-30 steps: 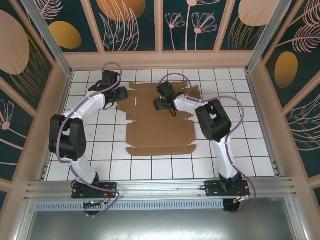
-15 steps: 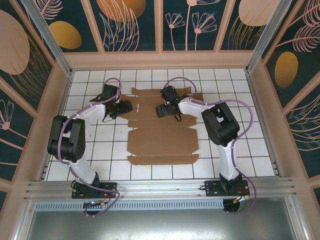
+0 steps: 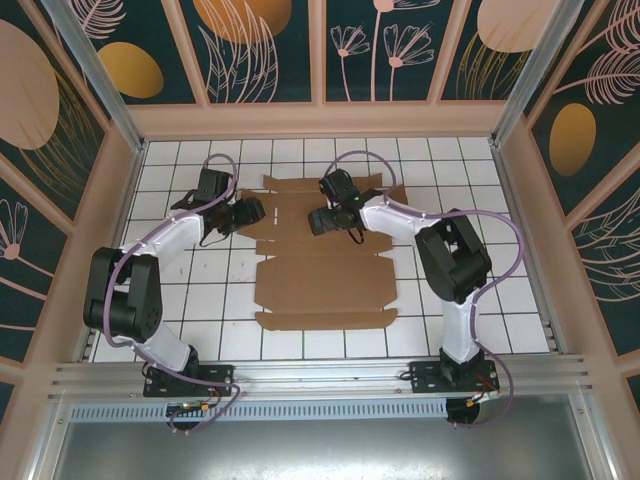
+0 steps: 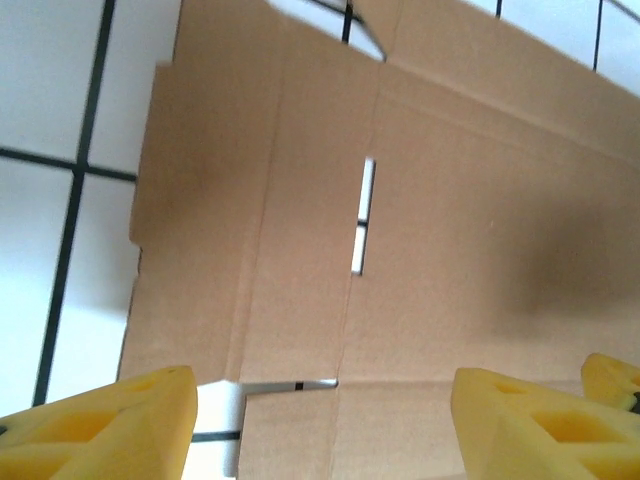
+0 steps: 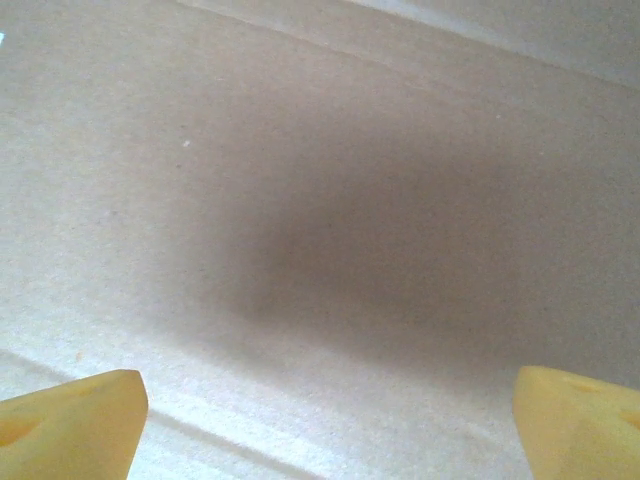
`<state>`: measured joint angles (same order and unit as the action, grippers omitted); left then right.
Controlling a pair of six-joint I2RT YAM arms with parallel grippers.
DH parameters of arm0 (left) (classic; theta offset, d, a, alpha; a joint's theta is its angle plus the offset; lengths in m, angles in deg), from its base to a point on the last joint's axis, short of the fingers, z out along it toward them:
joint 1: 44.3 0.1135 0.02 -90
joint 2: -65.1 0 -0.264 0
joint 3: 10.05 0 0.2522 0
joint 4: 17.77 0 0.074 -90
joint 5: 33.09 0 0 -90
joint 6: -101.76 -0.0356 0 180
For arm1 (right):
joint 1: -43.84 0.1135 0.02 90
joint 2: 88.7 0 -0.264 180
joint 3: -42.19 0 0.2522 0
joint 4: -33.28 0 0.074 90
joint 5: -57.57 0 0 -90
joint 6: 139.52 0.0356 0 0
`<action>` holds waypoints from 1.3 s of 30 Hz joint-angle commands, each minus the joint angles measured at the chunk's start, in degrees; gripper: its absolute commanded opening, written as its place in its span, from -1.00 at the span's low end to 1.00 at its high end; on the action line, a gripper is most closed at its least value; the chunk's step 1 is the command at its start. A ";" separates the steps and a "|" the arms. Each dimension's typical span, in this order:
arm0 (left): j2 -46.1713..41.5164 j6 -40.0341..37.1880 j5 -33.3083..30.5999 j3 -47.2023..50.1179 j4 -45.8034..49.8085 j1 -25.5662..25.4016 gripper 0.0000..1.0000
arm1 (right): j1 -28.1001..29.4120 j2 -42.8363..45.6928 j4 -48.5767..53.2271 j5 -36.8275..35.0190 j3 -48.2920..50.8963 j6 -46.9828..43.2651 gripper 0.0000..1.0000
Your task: Fold the paper box
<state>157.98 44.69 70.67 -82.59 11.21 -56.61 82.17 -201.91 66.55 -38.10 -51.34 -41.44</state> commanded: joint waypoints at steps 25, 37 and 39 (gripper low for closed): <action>11.45 -2.72 8.28 1.56 -0.07 0.24 0.62 | 0.76 -5.28 -3.50 3.44 6.97 0.64 0.80; 8.65 -0.67 15.92 2.71 -1.35 -0.24 0.56 | 0.16 -6.09 -4.14 3.31 7.26 1.08 0.78; 7.95 -0.50 16.04 2.71 -0.97 -0.20 0.56 | 0.05 -6.23 -4.19 3.21 7.13 1.24 0.77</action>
<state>167.01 43.42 82.61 -80.78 10.95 -56.07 82.87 -204.05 59.67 -36.88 -45.02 -40.66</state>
